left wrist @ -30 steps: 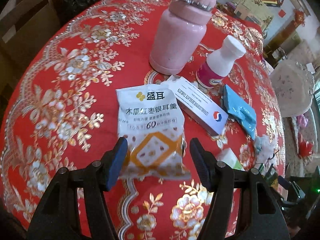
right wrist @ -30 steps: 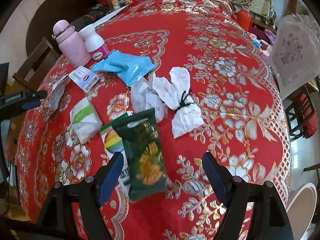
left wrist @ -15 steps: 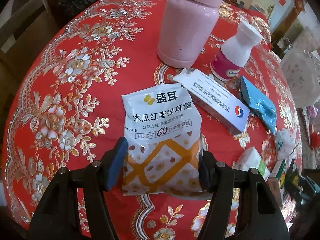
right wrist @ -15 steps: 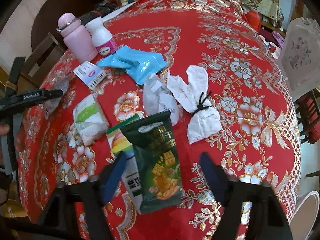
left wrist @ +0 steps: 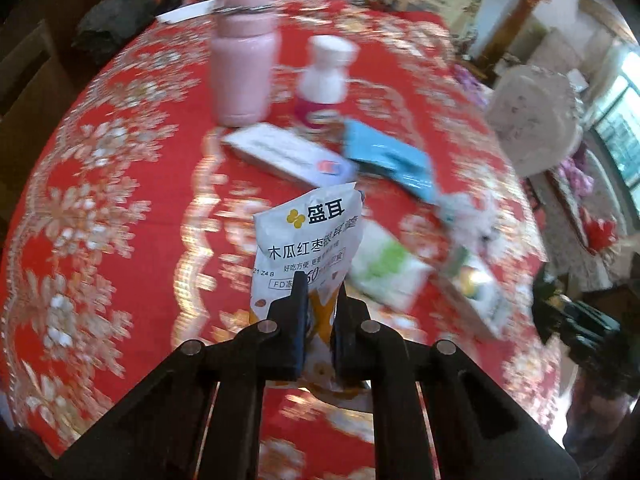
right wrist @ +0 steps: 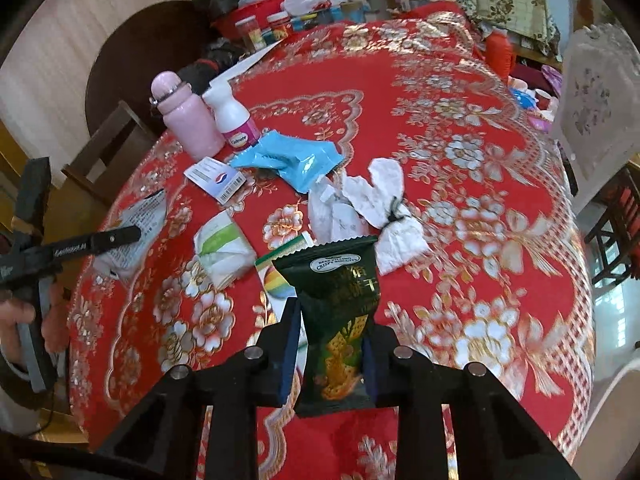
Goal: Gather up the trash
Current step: 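Grasp the white snack bag with the left tool while the right tool grasps the green chip bag, then carry both bags to the white bucket and open both tools over it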
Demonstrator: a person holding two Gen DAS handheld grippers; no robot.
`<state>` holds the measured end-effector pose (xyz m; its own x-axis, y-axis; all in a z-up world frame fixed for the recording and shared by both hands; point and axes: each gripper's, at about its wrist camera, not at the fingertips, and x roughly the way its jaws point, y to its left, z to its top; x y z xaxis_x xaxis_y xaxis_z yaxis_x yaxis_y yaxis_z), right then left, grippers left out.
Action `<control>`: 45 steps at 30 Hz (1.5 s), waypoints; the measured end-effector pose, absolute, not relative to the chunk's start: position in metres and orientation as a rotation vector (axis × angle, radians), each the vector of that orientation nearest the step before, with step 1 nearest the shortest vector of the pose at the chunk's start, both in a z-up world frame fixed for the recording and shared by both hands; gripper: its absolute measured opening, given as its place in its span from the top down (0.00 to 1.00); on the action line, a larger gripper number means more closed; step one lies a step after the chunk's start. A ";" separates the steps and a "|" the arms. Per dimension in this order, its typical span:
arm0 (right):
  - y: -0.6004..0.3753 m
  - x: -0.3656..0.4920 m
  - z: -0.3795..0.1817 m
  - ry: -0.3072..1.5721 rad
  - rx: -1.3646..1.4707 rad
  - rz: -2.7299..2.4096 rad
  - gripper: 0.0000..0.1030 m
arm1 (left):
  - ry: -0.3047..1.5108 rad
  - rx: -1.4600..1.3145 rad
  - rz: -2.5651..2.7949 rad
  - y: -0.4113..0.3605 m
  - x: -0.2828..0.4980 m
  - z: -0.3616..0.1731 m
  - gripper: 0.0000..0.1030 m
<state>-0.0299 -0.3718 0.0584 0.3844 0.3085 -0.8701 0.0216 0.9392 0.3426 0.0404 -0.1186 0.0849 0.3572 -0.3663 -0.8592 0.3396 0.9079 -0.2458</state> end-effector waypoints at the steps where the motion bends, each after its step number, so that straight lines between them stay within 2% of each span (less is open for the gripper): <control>1: -0.376 -0.036 0.060 1.164 0.325 0.177 0.75 | 1.116 -0.027 -0.479 -0.129 0.033 0.088 0.92; 9: -0.429 -0.091 0.064 1.174 0.351 0.061 0.75 | 1.081 0.086 -0.653 -0.243 -0.025 0.106 0.92; 24: -0.609 -0.233 0.045 1.233 0.452 -0.337 0.75 | 1.048 0.321 -0.948 -0.461 -0.145 0.098 0.92; 34: -0.682 -0.308 0.028 1.258 0.519 -0.458 0.75 | 1.076 0.411 -1.036 -0.543 -0.196 0.072 0.92; 43: -0.709 -0.333 0.019 1.279 0.540 -0.496 0.75 | 1.090 0.421 -1.101 -0.577 -0.219 0.059 0.92; 44: -0.711 -0.333 0.018 1.285 0.537 -0.500 0.71 | 1.096 0.403 -1.113 -0.578 -0.220 0.058 0.92; 45: -0.711 -0.333 0.018 1.290 0.529 -0.507 0.60 | 1.107 0.374 -1.132 -0.578 -0.219 0.057 0.91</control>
<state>-0.3329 -0.7115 0.0178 0.2031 -0.0570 -0.9775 0.6233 0.7775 0.0842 -0.2188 -0.5780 0.0574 -0.0003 -0.5298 -0.8481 0.8599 0.4328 -0.2707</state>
